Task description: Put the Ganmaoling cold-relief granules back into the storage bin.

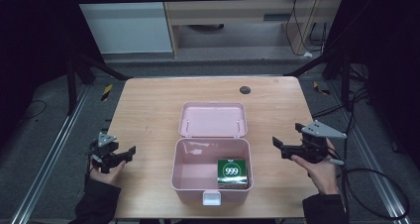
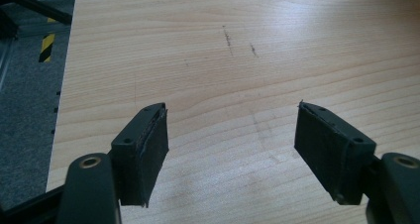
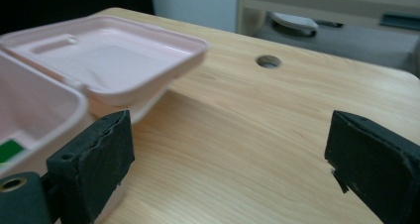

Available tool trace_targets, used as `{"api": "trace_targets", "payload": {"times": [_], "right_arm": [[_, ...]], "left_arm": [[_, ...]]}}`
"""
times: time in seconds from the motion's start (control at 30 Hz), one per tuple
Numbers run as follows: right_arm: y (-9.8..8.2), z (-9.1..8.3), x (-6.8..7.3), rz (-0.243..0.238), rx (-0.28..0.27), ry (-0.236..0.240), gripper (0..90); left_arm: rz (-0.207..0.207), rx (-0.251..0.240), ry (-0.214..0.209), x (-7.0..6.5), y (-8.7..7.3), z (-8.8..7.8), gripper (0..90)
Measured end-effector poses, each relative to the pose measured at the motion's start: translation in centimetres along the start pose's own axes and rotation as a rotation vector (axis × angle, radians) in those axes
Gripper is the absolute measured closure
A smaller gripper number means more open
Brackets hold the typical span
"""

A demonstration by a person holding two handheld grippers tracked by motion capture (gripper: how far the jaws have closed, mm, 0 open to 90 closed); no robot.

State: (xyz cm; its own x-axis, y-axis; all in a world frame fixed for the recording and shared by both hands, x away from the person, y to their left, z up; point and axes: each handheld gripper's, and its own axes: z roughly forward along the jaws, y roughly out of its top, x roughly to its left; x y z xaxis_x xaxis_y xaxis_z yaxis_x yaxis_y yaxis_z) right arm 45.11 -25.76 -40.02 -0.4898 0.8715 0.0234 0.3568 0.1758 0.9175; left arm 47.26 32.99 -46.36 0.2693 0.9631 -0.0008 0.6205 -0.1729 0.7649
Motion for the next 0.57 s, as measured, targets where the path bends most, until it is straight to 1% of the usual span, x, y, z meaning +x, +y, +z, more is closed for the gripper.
{"api": "trace_targets", "payload": {"times": [0.03,0.17,0.27,0.33,0.4,0.43,0.53,0.57], "right_arm": [[-1.1,0.3,-0.5,0.022,0.003,-0.04,5.0],[-2.7,0.8,-1.5,0.055,0.005,-0.097,4.7],[-4.0,1.5,-2.2,0.086,0.026,-0.126,5.1],[-4.9,1.9,-2.7,0.099,0.045,-0.161,5.3],[-5.7,2.3,-3.1,0.107,0.061,-0.184,5.4],[-6.0,2.5,-3.2,0.11,0.078,-0.193,5.3],[-7.1,3.0,-3.6,0.095,0.12,-0.211,4.8],[-7.1,3.0,-3.6,0.095,0.12,-0.211,4.8]], "left_arm": [[0.0,0.0,0.0,0.0,0.0,0.0,28.4],[0.0,-0.001,0.004,0.0,-0.1,0.1,27.7],[-0.002,-0.001,0.01,0.1,-0.2,0.3,27.1],[-0.005,0.001,0.014,0.1,-0.4,0.4,26.4],[-0.007,0.003,0.016,0.2,-0.5,0.6,26.2],[-0.005,0.005,0.018,0.2,-0.5,0.6,26.1],[-0.006,0.003,0.022,0.4,-0.5,0.7,25.8],[-0.006,0.003,0.022,0.4,-0.5,0.7,25.8]]}}
